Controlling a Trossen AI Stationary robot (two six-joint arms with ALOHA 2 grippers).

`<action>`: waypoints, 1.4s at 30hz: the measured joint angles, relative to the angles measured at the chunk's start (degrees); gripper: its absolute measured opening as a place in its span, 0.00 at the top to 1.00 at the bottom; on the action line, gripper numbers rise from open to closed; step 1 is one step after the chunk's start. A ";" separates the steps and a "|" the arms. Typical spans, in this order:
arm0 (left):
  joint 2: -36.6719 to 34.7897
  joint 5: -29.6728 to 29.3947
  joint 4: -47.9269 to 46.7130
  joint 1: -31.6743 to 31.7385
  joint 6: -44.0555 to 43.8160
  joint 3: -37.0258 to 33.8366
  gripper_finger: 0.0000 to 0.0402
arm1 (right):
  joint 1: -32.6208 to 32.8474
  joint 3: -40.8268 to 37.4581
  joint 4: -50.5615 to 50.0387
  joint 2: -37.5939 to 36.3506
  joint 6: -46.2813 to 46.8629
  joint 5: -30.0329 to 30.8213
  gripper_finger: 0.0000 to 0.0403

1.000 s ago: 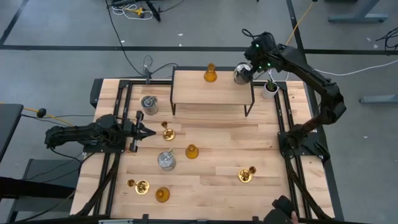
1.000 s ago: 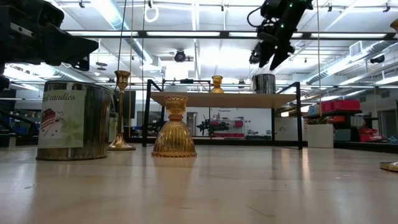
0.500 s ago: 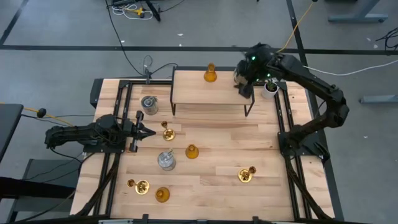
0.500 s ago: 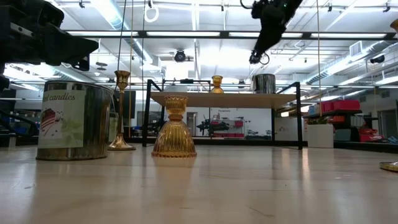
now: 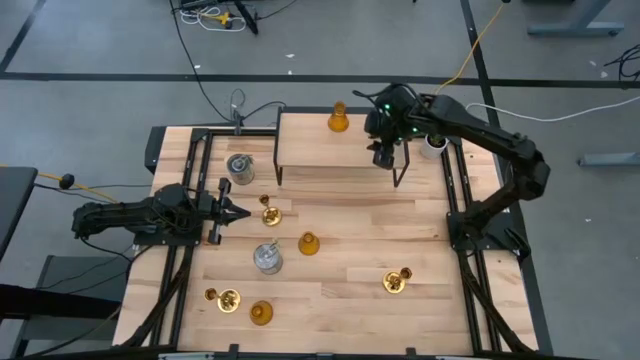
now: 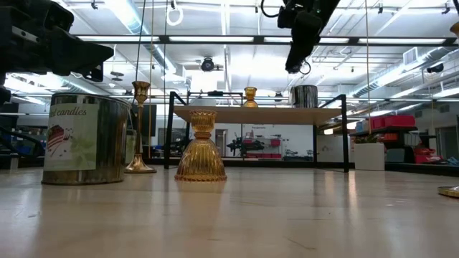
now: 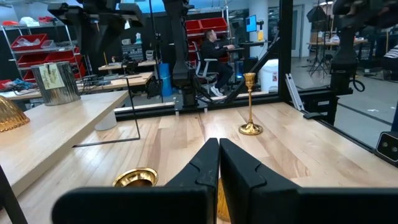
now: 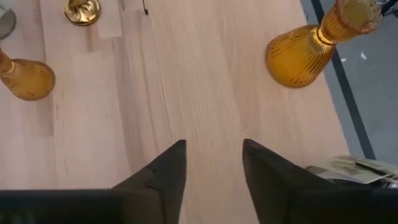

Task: Pick & Place candle stick holders
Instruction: Put the bottom right scented candle on the shelf

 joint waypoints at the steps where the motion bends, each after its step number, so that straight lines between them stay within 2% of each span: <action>1: 0.00 0.00 0.00 -0.02 0.01 0.00 0.95 | -0.21 0.00 -0.08 0.22 -0.01 0.00 0.65; 15: 0.00 0.00 0.00 0.00 0.01 -0.02 0.95 | -3.40 -0.02 -0.50 4.31 -0.02 0.11 0.98; 19: 0.00 0.00 0.00 -0.02 0.01 0.00 0.95 | -4.66 -0.04 -1.16 4.80 0.46 0.81 0.98; 29: 0.00 0.00 0.00 -0.02 0.00 0.00 0.95 | -8.03 -0.04 -2.87 4.80 1.12 9.37 0.99; 35: 0.00 0.00 0.00 -0.01 0.00 -0.01 0.95 | -8.70 -0.04 -2.85 4.80 1.33 9.67 1.00; 42: 0.00 -0.01 0.00 -0.01 0.00 -0.01 0.95 | -8.68 -0.04 -2.59 4.80 1.53 13.01 1.00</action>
